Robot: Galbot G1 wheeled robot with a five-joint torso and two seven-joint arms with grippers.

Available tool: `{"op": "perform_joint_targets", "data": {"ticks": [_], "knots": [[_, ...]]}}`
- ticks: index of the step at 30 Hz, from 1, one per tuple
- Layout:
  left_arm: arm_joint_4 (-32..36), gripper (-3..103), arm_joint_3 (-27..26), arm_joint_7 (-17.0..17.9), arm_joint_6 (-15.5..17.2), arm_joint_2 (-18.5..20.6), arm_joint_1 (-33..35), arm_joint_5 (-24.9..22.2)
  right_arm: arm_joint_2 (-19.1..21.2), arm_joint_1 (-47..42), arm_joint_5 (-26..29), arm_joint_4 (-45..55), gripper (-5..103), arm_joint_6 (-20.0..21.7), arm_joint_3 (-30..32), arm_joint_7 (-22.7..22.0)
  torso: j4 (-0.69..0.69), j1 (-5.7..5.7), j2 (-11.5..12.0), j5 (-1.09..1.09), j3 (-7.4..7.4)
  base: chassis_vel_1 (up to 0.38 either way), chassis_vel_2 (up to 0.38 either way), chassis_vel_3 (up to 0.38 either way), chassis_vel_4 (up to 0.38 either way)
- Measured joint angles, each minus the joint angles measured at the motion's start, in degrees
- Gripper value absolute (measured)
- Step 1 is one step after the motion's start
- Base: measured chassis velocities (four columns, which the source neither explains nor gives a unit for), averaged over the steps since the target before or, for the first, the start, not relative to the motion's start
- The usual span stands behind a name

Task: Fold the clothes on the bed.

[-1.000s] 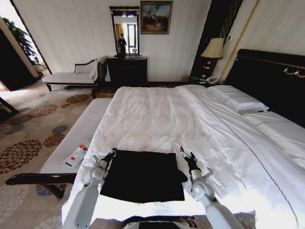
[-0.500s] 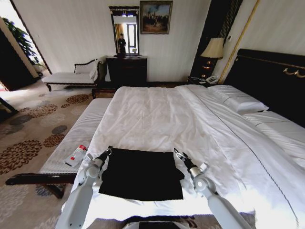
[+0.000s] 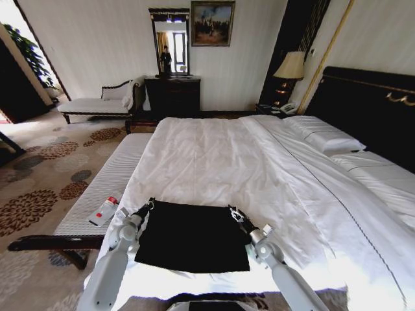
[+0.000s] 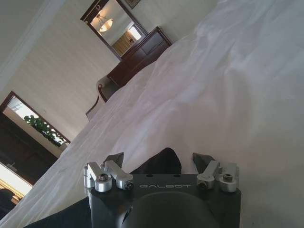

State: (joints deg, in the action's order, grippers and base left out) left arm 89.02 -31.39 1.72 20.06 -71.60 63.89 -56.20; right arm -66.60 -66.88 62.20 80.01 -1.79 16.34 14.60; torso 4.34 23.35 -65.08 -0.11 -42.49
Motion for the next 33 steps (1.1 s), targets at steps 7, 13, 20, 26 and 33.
{"op": "perform_joint_targets", "data": {"ticks": [7, 13, 20, 26, 33], "knots": [[0.05, 1, -0.05, -0.03, -0.02, -0.19, -0.12, -0.26, -0.62, -0.18, 0.07, -0.24, 57, -0.63, 0.11, 1.77, -0.01, 0.0, 0.0, 0.0, 0.0, 0.0, 0.0, 0.0, 0.0], [0.29, 1, -0.04, -0.02, -0.03, -0.49, -0.12, -0.26, -0.94, -0.34, 0.09, -0.22, 40, -1.16, 0.17, 2.54, -0.01, 0.0, 0.0, 0.01, 0.0, 0.0, 0.0, 0.0, 0.0], [1.42, 1, -0.3, 0.15, -0.04, -0.51, -0.03, -0.66, -1.14, -0.9, 0.45, 0.66, 8, -3.02, 0.75, 3.51, 0.0, 0.0, 0.0, 0.01, 0.0, 0.0, 0.0, 0.0, 0.0], [8.11, 1, -3.1, 0.59, 0.34, -0.99, 1.78, -4.3, -0.73, -3.83, 4.15, 7.88, 1, -7.36, 3.55, 5.94, 0.0, 0.01, 0.01, 0.0, 0.0, 0.0, 0.0, 0.0, 0.0], [25.64, 1, -10.38, 0.65, 1.72, -2.39, 8.17, -14.24, 0.05, -11.51, 8.65, 22.52, 1, -11.93, 9.41, 12.47, 0.0, 0.0, -0.01, 0.0, 0.02, 0.0, 0.0, 0.0, 0.0]]}}
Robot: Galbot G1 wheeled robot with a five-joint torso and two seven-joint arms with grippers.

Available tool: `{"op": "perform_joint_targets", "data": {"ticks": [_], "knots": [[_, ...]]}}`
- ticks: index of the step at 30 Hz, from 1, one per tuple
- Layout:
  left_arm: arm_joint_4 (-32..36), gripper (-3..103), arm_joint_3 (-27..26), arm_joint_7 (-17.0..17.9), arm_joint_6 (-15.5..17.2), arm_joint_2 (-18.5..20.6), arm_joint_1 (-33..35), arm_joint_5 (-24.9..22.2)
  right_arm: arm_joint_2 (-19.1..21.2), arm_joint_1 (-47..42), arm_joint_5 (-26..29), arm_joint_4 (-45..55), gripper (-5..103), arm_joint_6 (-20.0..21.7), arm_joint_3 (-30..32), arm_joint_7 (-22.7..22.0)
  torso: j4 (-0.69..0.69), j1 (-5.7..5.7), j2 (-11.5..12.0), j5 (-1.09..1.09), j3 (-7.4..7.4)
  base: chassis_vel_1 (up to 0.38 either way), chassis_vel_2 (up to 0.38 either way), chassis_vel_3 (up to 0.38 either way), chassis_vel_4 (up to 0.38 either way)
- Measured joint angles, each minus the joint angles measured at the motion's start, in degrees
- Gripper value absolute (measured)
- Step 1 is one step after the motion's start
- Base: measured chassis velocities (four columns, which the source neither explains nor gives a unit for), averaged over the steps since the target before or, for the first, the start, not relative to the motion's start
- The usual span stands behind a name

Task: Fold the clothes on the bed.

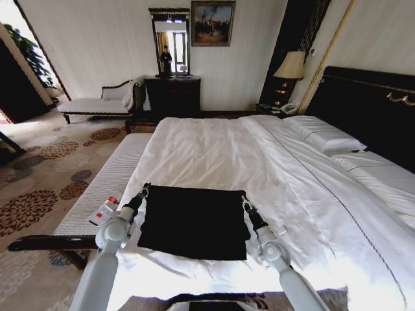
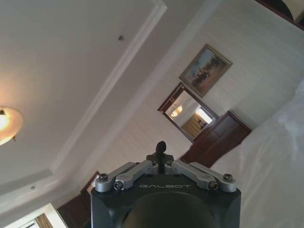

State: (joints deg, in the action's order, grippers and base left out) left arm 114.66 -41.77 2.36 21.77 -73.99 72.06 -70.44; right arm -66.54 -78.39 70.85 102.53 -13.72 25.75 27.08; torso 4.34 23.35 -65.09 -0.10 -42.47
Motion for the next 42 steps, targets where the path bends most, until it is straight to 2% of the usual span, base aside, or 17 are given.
{"op": "perform_joint_targets", "data": {"ticks": [8, 14, 17, 19, 21, 22, 23, 25, 26, 28, 29, 32, 33, 34, 37, 39, 42], "knots": [[11.09, 1, -4.84, -0.37, 0.28, -0.16, 7.42, -4.43, -2.18, -7.31, -0.79, 10.12, 1, -1.6, 5.21, 3.66, -0.01, 0.0, 0.0, 0.0, 0.0, 0.0, 0.0, 0.0, 0.0], [20.03, 1, -7.41, 0.01, -0.05, -0.98, 13.24, -5.17, -4.14, -13.5, -5.79, 20.52, 1, -2.47, 7.29, -2.68, 0.0, 0.0, 0.0, 0.0, -0.01, 0.0, 0.0, 0.0, 0.0], [27.45, 1, -10.01, 0.04, -0.25, -1.05, 17.99, -6.92, -4.37, -17.48, -9.91, 28.33, 1, -2.63, 8.68, -10.06, -0.01, 0.0, -0.01, 0.01, 0.0, 0.0, 0.0, 0.0, 0.0], [28.64, 1, -10.92, 0.25, -0.26, -0.92, 19.22, -7.96, -4.23, -18.29, -10.53, 30.99, 1, -2.29, 9.25, -12.79, -0.01, -0.01, -0.01, 0.02, 0.0, 0.0, 0.0, 0.0, 0.0], [29.36, 1, -12.06, 1.31, -0.09, -0.4, 20.56, -9.43, -3.52, -18.6, -11.07, 34.94, 1, -0.67, 9.82, -18.99, 0.0, -0.01, -0.01, -0.01, 0.0, 0.0, 0.0, 0.0, 0.0], [29.42, 1, -12.05, 2.1, 0.21, 0.12, 20.34, -9.41, -2.45, -17.46, -11.46, 36.7, 1, 1.87, 9.78, -26.18, 0.01, -0.01, -0.01, -0.01, 0.0, 0.0, 0.0, 0.0, 0.0], [29.42, 1, -12.05, 2.1, 0.21, 0.12, 20.34, -9.41, -2.45, -17.46, -11.46, 36.7, 1, 1.87, 9.78, -26.18, 0.01, -0.01, -0.01, -0.01, 0.0, 0.0, 0.0, 0.0, 0.0], [29.15, 1, -10.56, 3.3, 1.11, 1.05, 18.35, -7.88, 0.02, -14.55, -11.42, 36.65, 1, 5.98, 8.92, -34.56, 0.0, -0.01, -0.01, 0.0, 0.0, 0.0, 0.0, 0.0, 0.0], [26.66, 1, -8.6, 4.45, 1.96, 1.7, 15.92, -6.17, 2.49, -11.0, -11.06, 33.74, 1, 9.03, 7.79, -38.79, -0.01, -0.01, -0.01, 0.0, 0.0, 0.0, 0.0, 0.0, 0.0], [19.95, 1, -5.35, 5.63, 3.25, 2.46, 11.29, -4.52, 5.05, -6.12, -10.09, 28.06, 1, 11.87, 5.63, -41.22, -0.02, -0.01, 0.01, 0.01, -0.02, 0.0, 0.0, 0.0, 0.0], [19.95, 1, -5.35, 5.63, 3.25, 2.46, 11.29, -4.52, 5.05, -6.12, -10.09, 28.06, 1, 11.87, 5.63, -41.22, -0.02, -0.01, 0.01, 0.01, -0.02, 0.0, 0.0, 0.0, 0.0], [1.76, 1, 2.63, 6.31, 3.89, 3.2, -0.53, 0.3, 7.73, 5.1, -3.66, 12.28, 1, 16.08, -0.8, -42.59, 0.02, 0.05, 0.05, -0.02, -0.05, 0.0, 0.0, 0.0, 0.0], [-2.67, 1, 4.67, 5.79, 3.77, 3.24, -3.5, 1.7, 7.85, 7.88, -2.96, 8.53, 1, 16.39, -2.71, -42.51, 0.02, 0.06, 0.04, 0.03, -0.04, 0.0, 0.0, 0.0, 0.0], [-2.67, 1, 4.67, 5.79, 3.77, 3.24, -3.5, 1.7, 7.85, 7.88, -2.96, 8.53, 1, 16.39, -2.71, -42.51, 0.02, 0.06, 0.04, 0.03, -0.04, 0.0, 0.0, 0.0, 0.0], [-18.95, 1, 11.05, 3.84, 2.08, 2.17, -12.2, 7.72, 7.02, 17.21, -2.47, -5.1, 1, 16.21, -9.14, -40.29, -0.01, 0.06, 0.05, -0.05, -0.06, 0.0, 0.0, 0.0, 0.0], [-27.45, 1, 13.61, 1.71, 0.24, 0.73, -17.23, 10.99, 5.18, 21.64, -3.71, -14.41, 1, 14.59, -12.56, -37.29, -0.01, 0.06, 0.05, 0.04, -0.05, 0.0, 0.0, 0.0, 0.0], [-31.63, 1, 14.99, -0.2, -1.4, -0.09, -19.5, 12.16, 3.74, 24.01, -4.37, -19.54, 1, 13.29, -14.1, -34.39, 0.01, 0.05, 0.05, 0.01, -0.04, 0.0, 0.0, 0.0, 0.0]]}}
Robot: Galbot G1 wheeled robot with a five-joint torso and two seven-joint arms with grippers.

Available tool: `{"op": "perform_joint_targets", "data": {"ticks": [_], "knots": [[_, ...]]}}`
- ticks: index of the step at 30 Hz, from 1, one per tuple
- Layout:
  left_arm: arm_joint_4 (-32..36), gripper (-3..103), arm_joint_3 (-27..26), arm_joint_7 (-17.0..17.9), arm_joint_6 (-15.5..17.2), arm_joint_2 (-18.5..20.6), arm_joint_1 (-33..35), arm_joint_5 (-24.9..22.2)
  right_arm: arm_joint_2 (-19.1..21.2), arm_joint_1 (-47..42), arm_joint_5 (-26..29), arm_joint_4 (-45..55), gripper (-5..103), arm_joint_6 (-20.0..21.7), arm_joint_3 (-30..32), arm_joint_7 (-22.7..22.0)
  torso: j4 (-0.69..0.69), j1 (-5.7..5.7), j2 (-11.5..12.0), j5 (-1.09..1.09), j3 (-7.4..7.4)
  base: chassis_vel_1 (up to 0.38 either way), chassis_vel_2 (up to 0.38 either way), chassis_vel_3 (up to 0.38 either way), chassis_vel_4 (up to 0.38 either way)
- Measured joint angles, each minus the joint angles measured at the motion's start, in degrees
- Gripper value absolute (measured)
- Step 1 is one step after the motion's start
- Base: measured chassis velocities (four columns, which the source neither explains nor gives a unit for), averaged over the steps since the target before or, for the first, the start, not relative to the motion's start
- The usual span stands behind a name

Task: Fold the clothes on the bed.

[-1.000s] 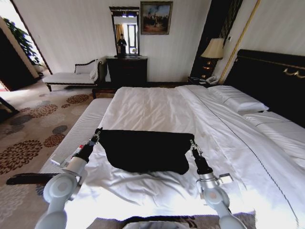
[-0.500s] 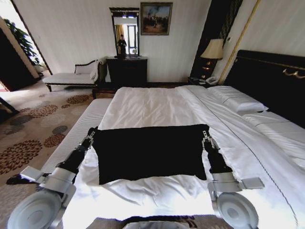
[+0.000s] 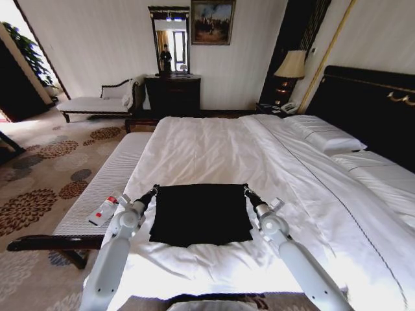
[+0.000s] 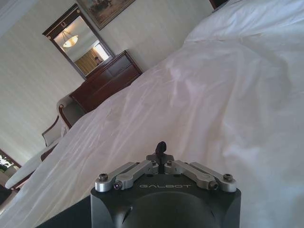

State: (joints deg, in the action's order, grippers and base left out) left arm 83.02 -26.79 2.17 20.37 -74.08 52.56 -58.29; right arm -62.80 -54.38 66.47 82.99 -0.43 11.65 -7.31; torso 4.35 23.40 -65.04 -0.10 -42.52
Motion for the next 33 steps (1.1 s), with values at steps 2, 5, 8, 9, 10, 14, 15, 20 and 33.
{"op": "perform_joint_targets", "data": {"ticks": [2, 5, 8, 9, 10, 14, 15, 20, 33], "knots": [[-1.94, 1, 0.68, -2.0, -2.12, -0.21, -0.87, 0.33, -0.94, 1.11, -0.22, -2.81, 1, -1.49, -0.51, 2.77, 0.0, -0.02, 0.0, -0.01, 0.01, 0.0, 0.0, 0.0, 0.0], [-1.99, 1, 1.03, -4.83, -4.57, 0.13, -0.09, -0.09, -1.49, 1.04, -0.06, -3.92, 1, -3.89, -0.39, 6.28, -0.02, -0.04, -0.03, 0.01, 0.02, 0.0, 0.0, 0.0, 0.0], [1.42, 1, 0.27, -8.14, -5.45, 0.98, 3.12, -2.75, -0.76, -2.05, 2.11, -1.01, 1, -7.07, 0.88, 11.61, -0.04, -0.04, -0.03, 0.0, 0.02, 0.0, 0.0, 0.0, 0.0], [2.83, 1, -0.22, -8.93, -5.49, 1.33, 4.35, -3.77, -0.29, -3.48, 3.07, 0.59, 1, -7.85, 1.4, 13.11, -0.01, -0.05, -0.03, -0.01, 0.03, 0.0, 0.0, 0.0, 0.0], [2.83, 1, -0.22, -8.93, -5.49, 1.33, 4.35, -3.77, -0.29, -3.48, 3.07, 0.59, 1, -7.85, 1.4, 13.11, -0.01, -0.05, -0.03, -0.01, 0.03, 0.0, 0.0, 0.0, 0.0], [7.82, 1, -2.52, -12.68, -5.49, 3.51, 10.31, -5.73, 0.51, -10.51, 4.95, 6.21, 1, -11.34, 3.31, 17.26, 0.0, -0.06, -0.05, 0.0, 0.05, 0.0, 0.0, 0.0, 0.0], [7.82, 1, -2.52, -12.68, -5.49, 3.51, 10.31, -5.73, 0.51, -10.51, 4.95, 6.21, 1, -11.34, 3.31, 17.26, 0.0, -0.06, -0.05, 0.0, 0.05, 0.0, 0.0, 0.0, 0.0], [10.15, 1, -4.08, -15.78, -5.5, 5.38, 16.22, -4.34, 0.31, -17.47, 3.47, 7.41, 1, -13.57, 5.15, 18.47, -0.01, -0.06, -0.05, 0.01, 0.05, 0.0, 0.0, 0.0, 0.0], [13.48, 1, -6.3, -17.93, -7.58, 5.27, 28.44, 0.83, -2.51, -26.74, -3.57, 7.75, 1, -17.16, 7.55, 19.31, -0.02, -0.06, -0.05, -0.01, 0.04, 0.0, 0.0, 0.0, 0.0]]}}
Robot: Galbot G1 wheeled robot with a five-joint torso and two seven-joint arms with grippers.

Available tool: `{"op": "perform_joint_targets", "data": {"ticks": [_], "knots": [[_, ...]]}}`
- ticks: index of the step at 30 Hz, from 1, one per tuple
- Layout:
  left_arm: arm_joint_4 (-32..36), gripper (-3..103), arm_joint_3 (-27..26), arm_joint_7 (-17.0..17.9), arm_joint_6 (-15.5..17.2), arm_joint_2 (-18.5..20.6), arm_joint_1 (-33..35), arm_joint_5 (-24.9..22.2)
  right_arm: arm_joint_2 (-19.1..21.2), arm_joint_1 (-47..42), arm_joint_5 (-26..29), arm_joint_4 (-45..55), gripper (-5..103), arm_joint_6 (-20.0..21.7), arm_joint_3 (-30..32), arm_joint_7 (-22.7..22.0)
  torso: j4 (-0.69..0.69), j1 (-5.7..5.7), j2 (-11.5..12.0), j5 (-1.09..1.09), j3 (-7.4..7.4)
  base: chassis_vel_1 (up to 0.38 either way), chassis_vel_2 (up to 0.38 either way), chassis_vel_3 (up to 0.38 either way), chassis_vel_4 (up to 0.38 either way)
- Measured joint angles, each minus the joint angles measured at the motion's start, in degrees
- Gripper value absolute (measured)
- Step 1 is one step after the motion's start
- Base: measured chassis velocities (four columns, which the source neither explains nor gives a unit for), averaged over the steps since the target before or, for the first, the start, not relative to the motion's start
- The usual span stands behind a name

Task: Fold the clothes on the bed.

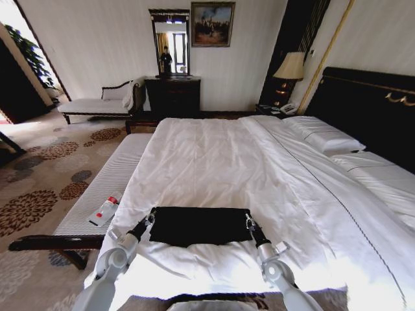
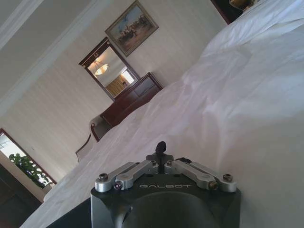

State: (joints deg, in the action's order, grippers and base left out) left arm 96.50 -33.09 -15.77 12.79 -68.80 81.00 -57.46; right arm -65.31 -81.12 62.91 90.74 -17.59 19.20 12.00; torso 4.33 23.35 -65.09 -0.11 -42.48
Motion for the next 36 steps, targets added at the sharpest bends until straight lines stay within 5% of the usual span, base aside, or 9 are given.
{"op": "perform_joint_targets", "data": {"ticks": [13, 14, 16, 20, 26, 30, 32, 36], "knots": [[3.35, 2, -1.54, 0.66, -2.21, -0.75, 3.45, 2.9, -1.38, -2.94, -4.65, 1.6, -3, -1.4, 0.94, -2.07, 0.0, 0.02, 0.02, 0.03, -0.01, 0.0, 0.0, 0.0, 0.0], [5.48, 12, -2.5, 0.87, -2.73, -0.42, 4.53, 3.05, -0.69, -4.59, -5.34, 3.98, 1, -2.01, 1.54, -2.98, 0.0, 0.02, 0.01, 0.02, -0.01, 0.0, 0.0, 0.0, 0.0], [6.39, 12, -3.01, 0.9, -2.96, -0.24, 5.0, 3.05, -0.33, -5.35, -5.55, 5.06, 7, -2.32, 1.83, -3.42, 0.0, 0.02, 0.02, 0.01, -0.01, 0.0, 0.0, 0.0, 0.0], [12.82, 33, -9.25, 1.33, -3.87, 1.7, 8.06, 1.28, 3.24, -12.45, -6.56, 14.65, 22, -3.35, 5.16, -8.31, 0.02, 0.01, 0.01, 0.0, 0.0, 0.0, 0.0, 0.0, 0.0], [17.68, 50, -12.08, 3.56, -3.39, 3.19, 7.19, 0.96, 5.46, -10.79, -6.73, 18.58, 44, -2.98, 8.14, -13.4, 0.01, 0.0, 0.01, 0.01, 0.0, 0.0, 0.0, 0.0, 0.0], [17.93, 66, -7.0, 13.72, 0.95, 3.33, -1.98, 10.48, 7.64, -0.88, -6.5, 15.94, 61, 4.4, 5.74, -18.19, 0.0, 0.01, 0.01, 0.01, -0.01, 0.0, 0.0, 0.0, 0.0], [17.24, 72, -5.0, 14.9, 1.68, 3.33, -3.68, 12.83, 7.77, 1.0, -6.6, 14.97, 66, 6.35, 4.42, -19.13, 0.02, 0.02, 0.02, 0.03, -0.01, 0.0, 0.0, 0.0, 0.0], [12.11, 88, 6.25, 18.14, 3.21, 2.5, -8.42, 24.88, 7.1, 8.18, -7.16, 10.4, 82, 13.64, -3.04, -21.46, 0.01, 0.04, 0.03, 0.02, -0.02, 0.0, 0.0, 0.0, 0.0]]}}
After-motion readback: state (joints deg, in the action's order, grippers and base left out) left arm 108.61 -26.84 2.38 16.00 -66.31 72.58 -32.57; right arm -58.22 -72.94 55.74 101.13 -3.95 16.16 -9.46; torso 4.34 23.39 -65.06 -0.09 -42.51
